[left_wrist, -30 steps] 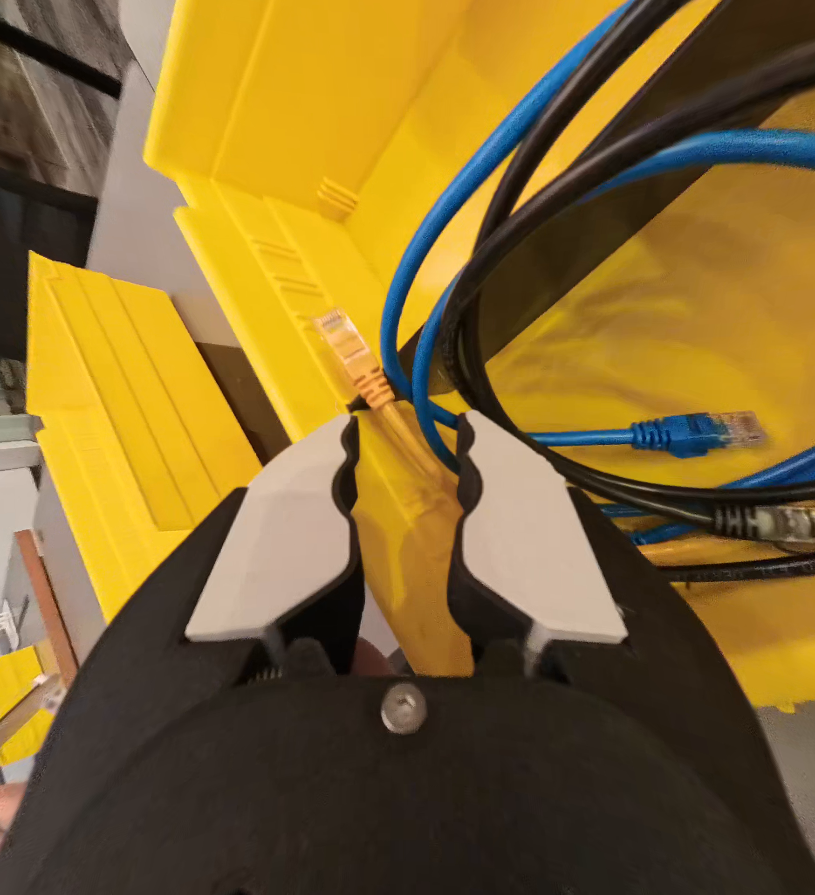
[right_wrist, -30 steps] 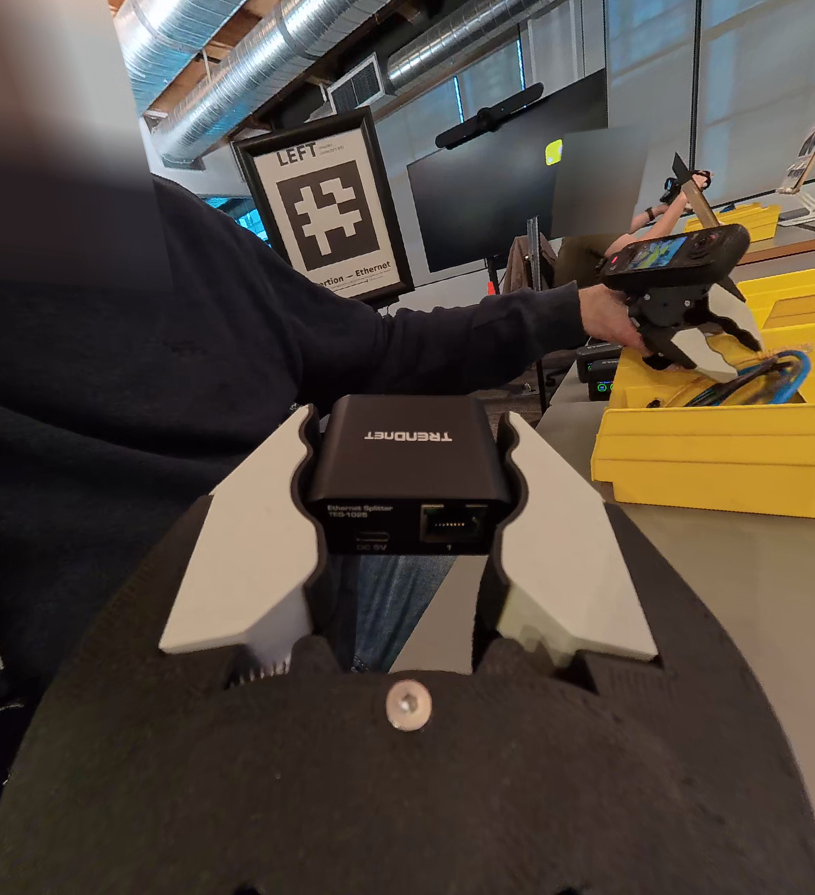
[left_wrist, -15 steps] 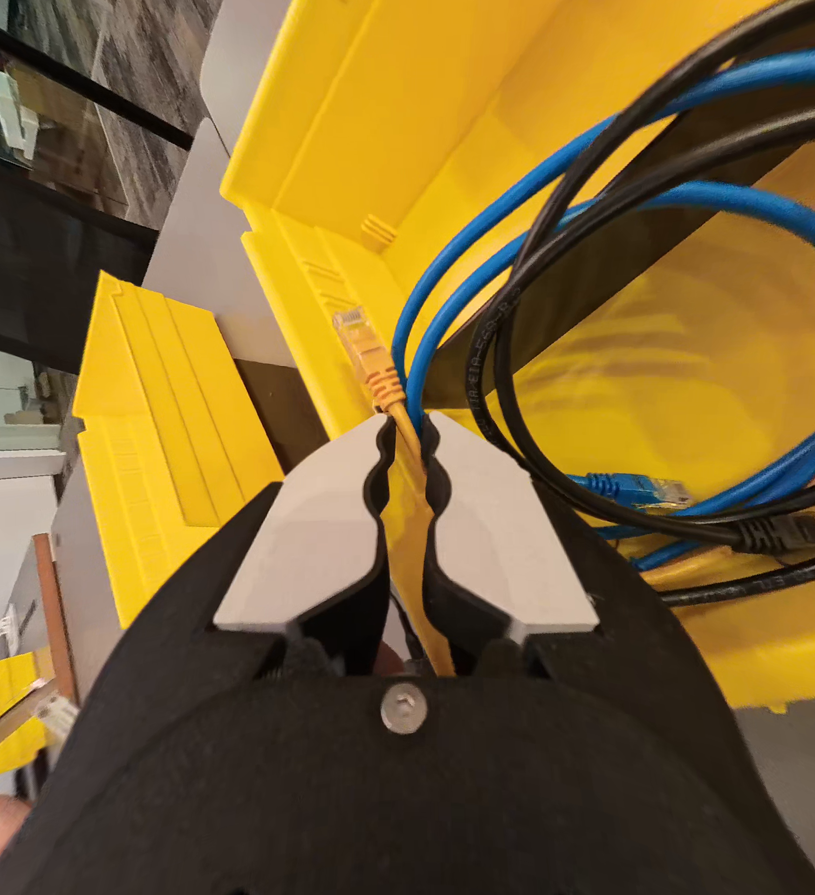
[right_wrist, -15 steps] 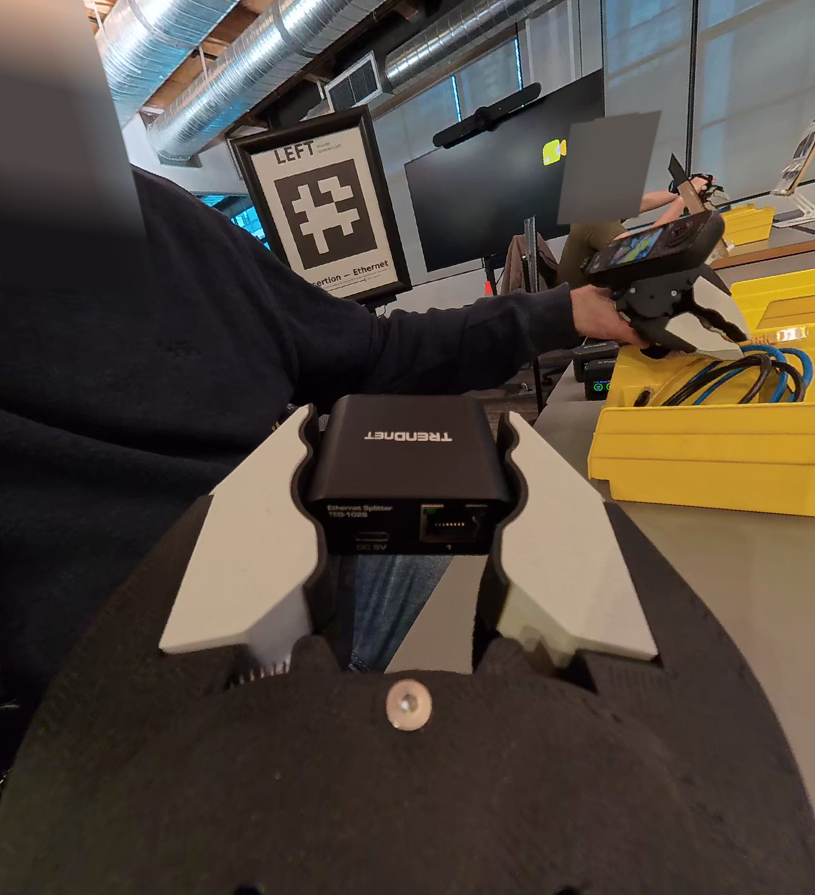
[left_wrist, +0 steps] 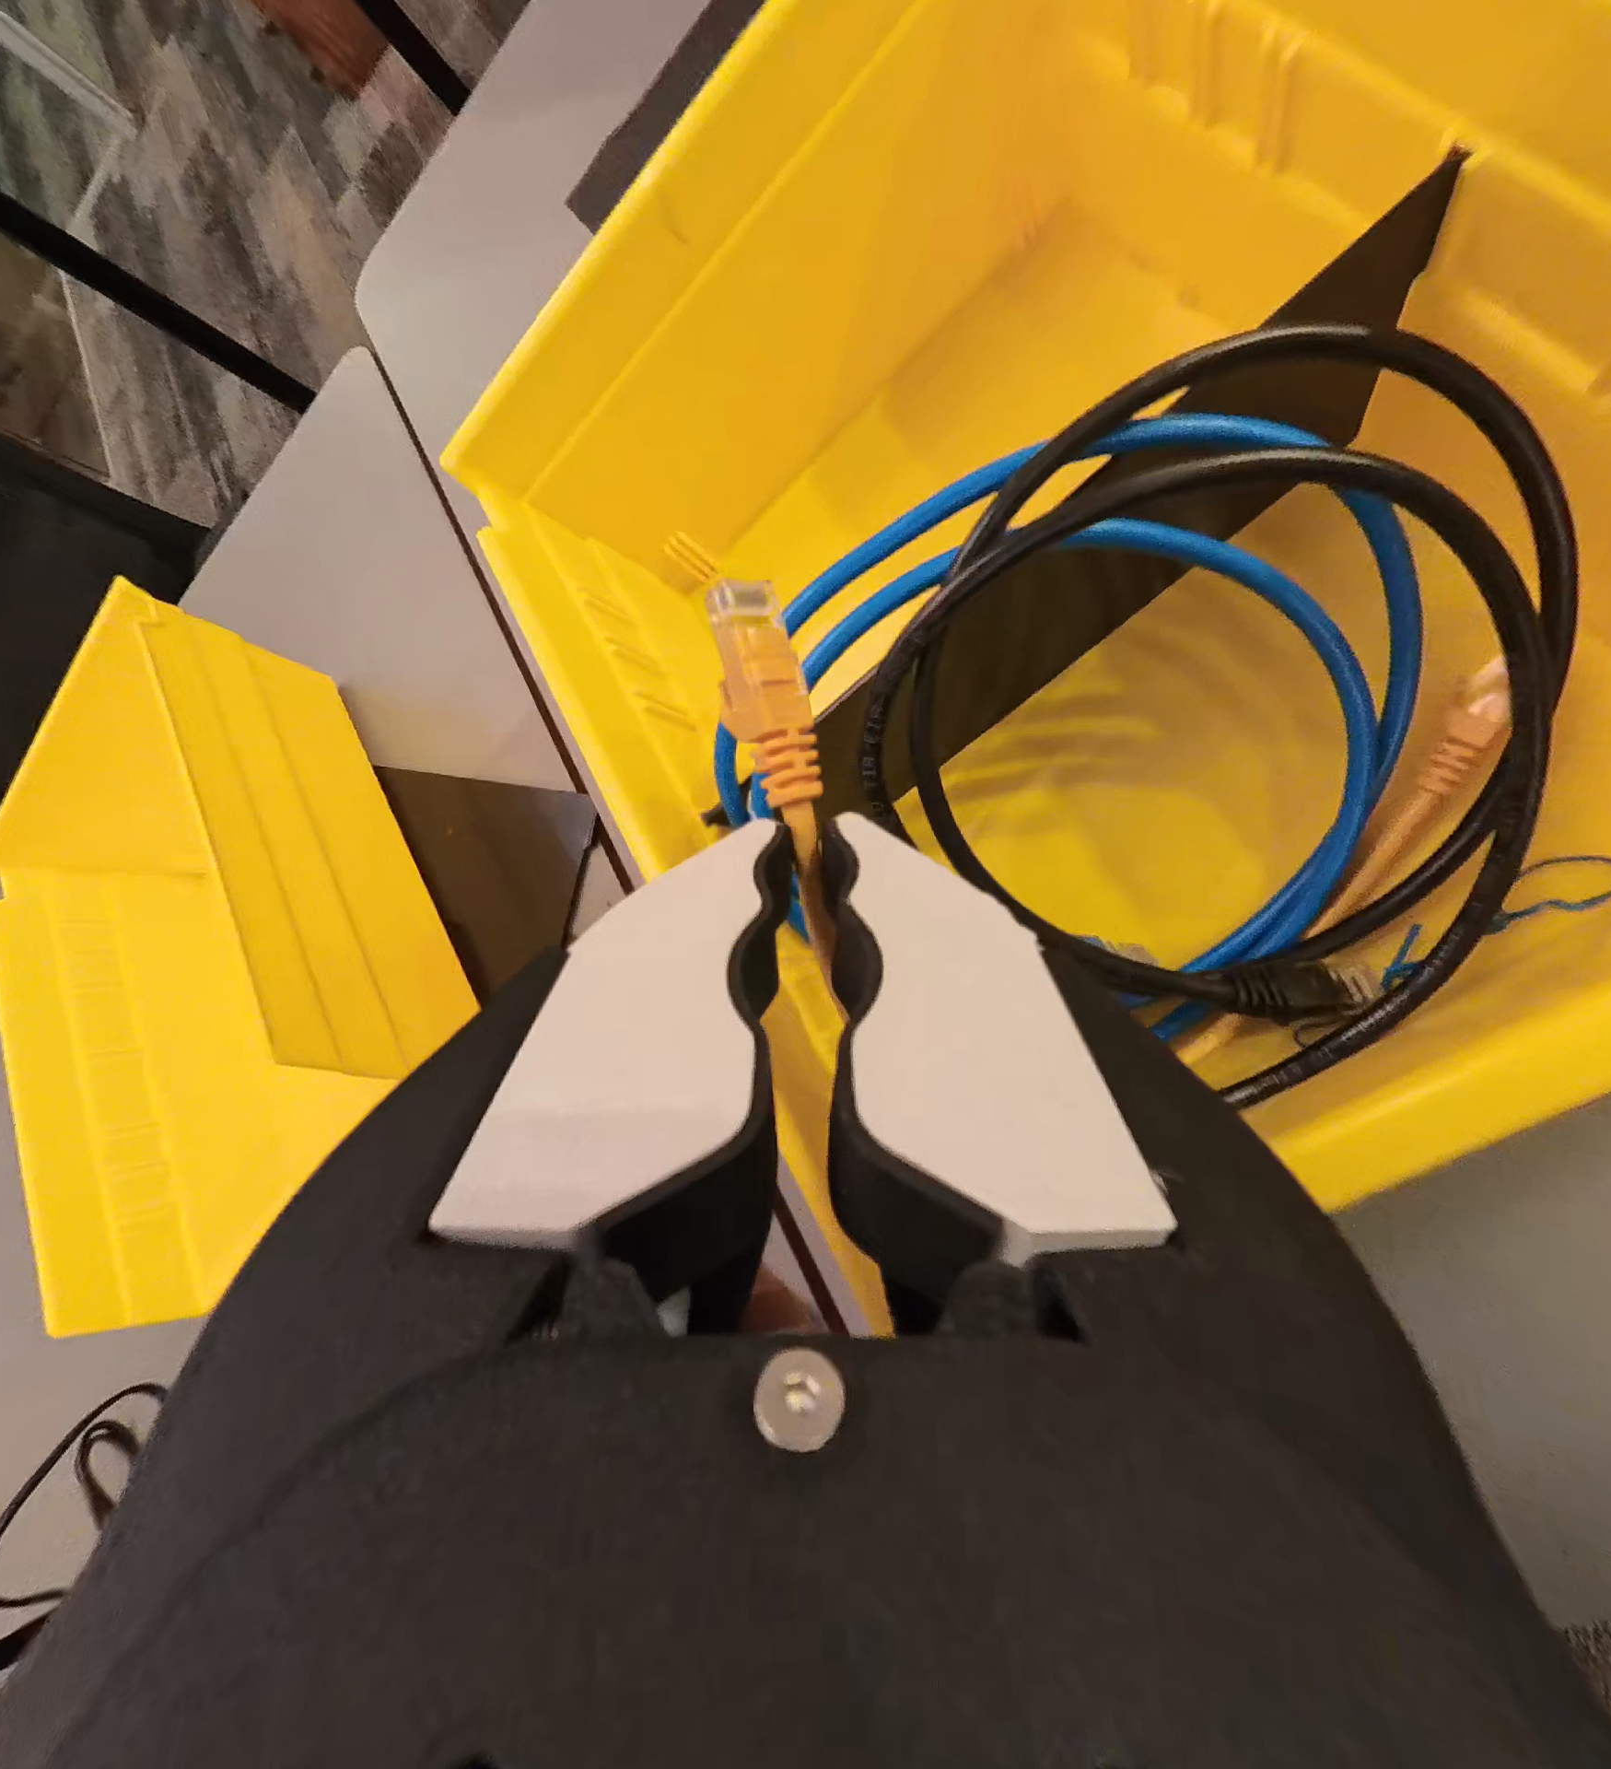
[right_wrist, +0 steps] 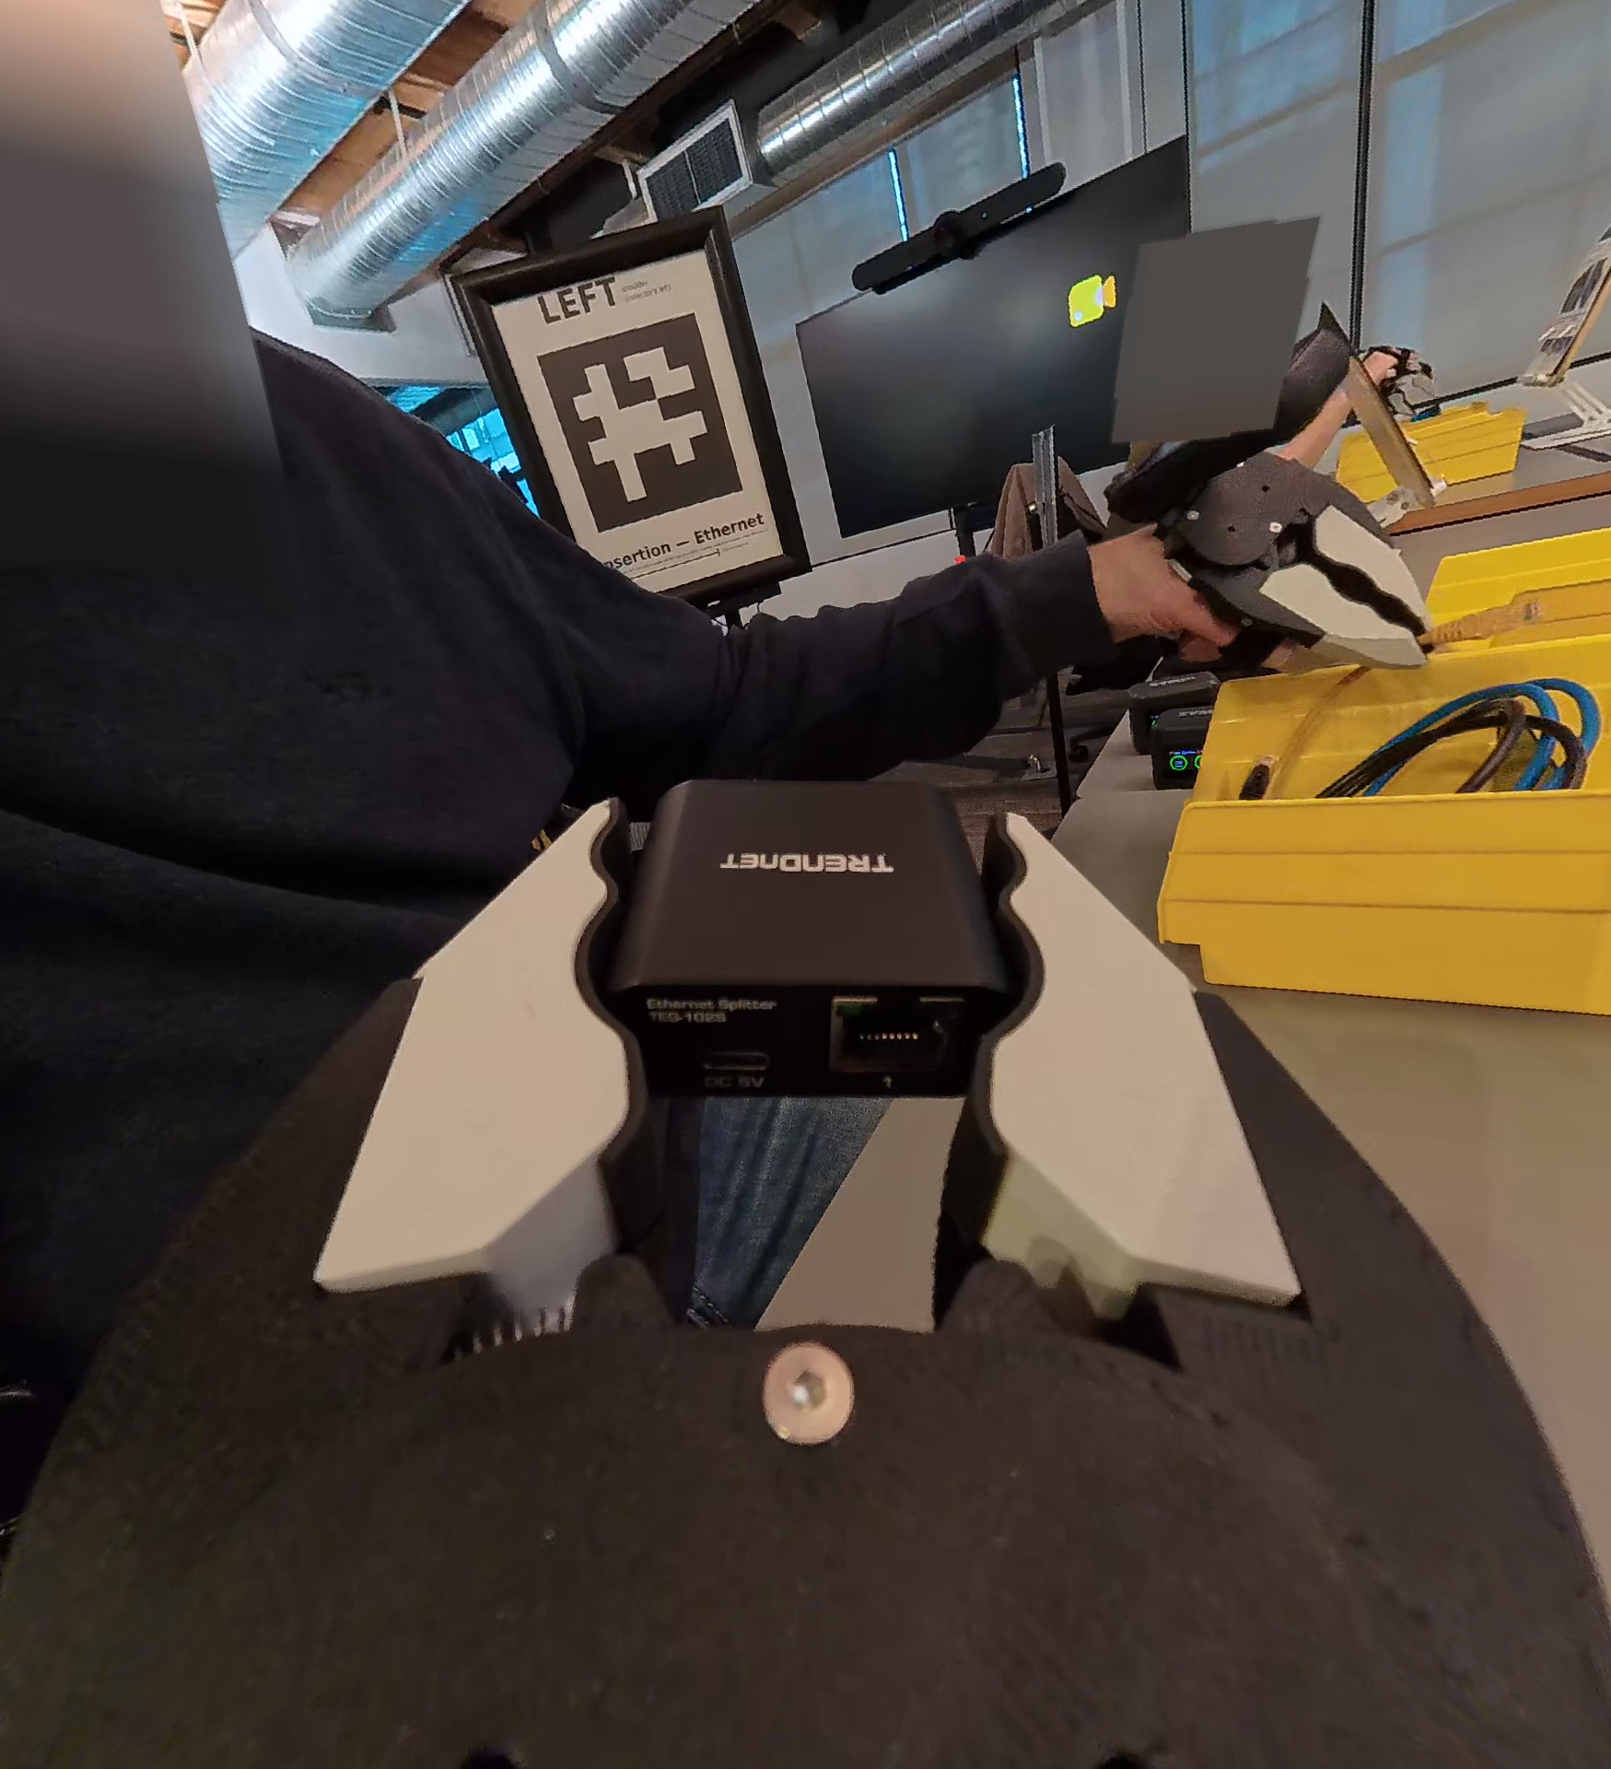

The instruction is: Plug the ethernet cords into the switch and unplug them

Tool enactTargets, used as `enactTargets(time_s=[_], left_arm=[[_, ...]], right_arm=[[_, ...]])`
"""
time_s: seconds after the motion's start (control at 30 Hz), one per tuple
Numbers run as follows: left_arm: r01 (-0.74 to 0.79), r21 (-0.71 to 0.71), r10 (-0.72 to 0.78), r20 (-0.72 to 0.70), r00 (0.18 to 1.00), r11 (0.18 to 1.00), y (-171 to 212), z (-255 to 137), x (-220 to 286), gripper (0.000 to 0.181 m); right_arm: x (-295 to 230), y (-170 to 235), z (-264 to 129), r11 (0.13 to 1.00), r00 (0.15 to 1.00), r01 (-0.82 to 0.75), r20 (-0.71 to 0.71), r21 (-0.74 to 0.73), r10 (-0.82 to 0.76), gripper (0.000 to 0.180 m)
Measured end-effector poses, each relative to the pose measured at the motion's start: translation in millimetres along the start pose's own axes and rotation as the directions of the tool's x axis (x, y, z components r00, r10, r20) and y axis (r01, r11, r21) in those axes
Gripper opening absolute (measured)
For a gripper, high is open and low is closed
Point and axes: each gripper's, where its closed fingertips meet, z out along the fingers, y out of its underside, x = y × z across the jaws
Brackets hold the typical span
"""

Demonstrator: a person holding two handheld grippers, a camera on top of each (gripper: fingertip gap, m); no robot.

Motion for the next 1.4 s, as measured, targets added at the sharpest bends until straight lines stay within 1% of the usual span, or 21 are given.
enactTargets(time_s=[0.13, 0.33, 0.5, 0.57, 0.63, 0.73, 0.8, 0.87, 0.9, 0.93, 1.0, 1.03, 1.1, 1.2, 1.23, 1.27, 1.33, 1.37, 1.4], left_arm=[[-0.028, 0.031, 0.027, 0.056, 0.998, 0.999, -9, -10, -5, 0.004], [-0.078, 0.142, 0.052, 0.177, 0.983, 0.987, -50, -50, -13, 0.004], [-0.141, 0.209, 0.071, 0.312, 0.947, 0.968, -80, -84, -25, 0.004], [-0.214, 0.174, 0.138, 0.366, 0.92, 0.961, -88, -94, -26, 0.004], [-0.264, 0.176, 0.175, 0.402, 0.899, 0.948, -101, -106, -26, 0.004], [-0.359, 0.121, 0.275, 0.436, 0.857, 0.925, -116, -117, -26, 0.004], [-0.438, 0.029, 0.378, 0.454, 0.806, 0.898, -120, -120, -27, 0.004], [-0.535, -0.097, 0.512, 0.473, 0.717, 0.839, -124, -121, -30, 0.004], [-0.545, -0.107, 0.521, 0.489, 0.699, 0.832, -130, -125, -32, 0.004], [-0.536, -0.124, 0.516, 0.516, 0.684, 0.835, -136, -130, -38, 0.004], [-0.504, -0.17, 0.492, 0.61, 0.621, 0.847, -146, -144, -60, 0.004], [-0.481, -0.154, 0.458, 0.641, 0.616, 0.863, -151, -149, -69, 0.004], [-0.445, -0.112, 0.398, 0.671, 0.626, 0.888, -156, -154, -82, 0.004], [-0.384, -0.009, 0.297, 0.65, 0.699, 0.923, -156, -147, -83, 0.004], [-0.399, -0.041, 0.32, 0.673, 0.667, 0.916, -155, -147, -84, 0.004], [-0.408, -0.042, 0.319, 0.698, 0.641, 0.912, -155, -150, -84, 0.004], [-0.384, 0.045, 0.241, 0.71, 0.662, 0.922, -160, -157, -79, 0.004], [-0.406, 0.024, 0.262, 0.729, 0.632, 0.914, -160, -161, -78, 0.004], [-0.443, -0.038, 0.318, 0.749, 0.581, 0.896, -159, -162, -78, 0.004]], right_arm=[[0, -1, 0, 1.0, 1.0, 0.002, -0.002, 0.002, -0.002, 0.073], [0, -1, 0, 1.0, 1.0, 0.005, -0.006, 0.002, -0.005, 0.073], [0, -1, -1, 1.0, 1.0, 0.01, -0.009, 0.0, -0.01, 0.073], [0, -2, -1, 1.0, 1.0, 0.013, -0.011, 0.001, -0.013, 0.073], [-1, -3, -1, 1.0, 1.0, 0.016, -0.012, 0.001, -0.016, 0.073], [-1, -4, -2, 1.0, 1.0, 0.019, -0.014, 0.003, -0.019, 0.073], [-1, -4, -1, 1.0, 1.0, 0.022, -0.014, 0.0, -0.022, 0.073], [-1, -3, -1, 1.0, 1.0, 0.025, -0.015, -0.006, -0.025, 0.073], [-2, -3, -1, 1.0, 1.0, 0.027, -0.014, -0.007, -0.027, 0.073], [-2, -3, 0, 1.0, 1.0, 0.028, -0.014, -0.007, -0.028, 0.073], [-2, -4, 0, 0.999, 0.999, 0.031, -0.014, -0.007, -0.032, 0.073], [-3, -5, 0, 0.999, 0.999, 0.033, -0.013, -0.006, -0.034, 0.073], [-3, -5, 0, 0.999, 0.999, 0.038, -0.014, -0.007, -0.038, 0.073], [-4, -6, -1, 0.999, 0.999, 0.044, -0.015, -0.007, -0.044, 0.073], [-4, -6, -2, 0.999, 0.999, 0.045, -0.016, -0.008, -0.045, 0.073], [-4, -6, -2, 0.999, 0.999, 0.047, -0.017, -0.008, -0.047, 0.073], [-4, -7, -3, 0.999, 0.999, 0.047, -0.021, -0.006, -0.047, 0.073], [-4, -7, -4, 0.999, 0.999, 0.046, -0.021, -0.004, -0.046, 0.073], [-3, -7, -4, 0.999, 0.999, 0.046, -0.021, -0.003, -0.046, 0.073]])
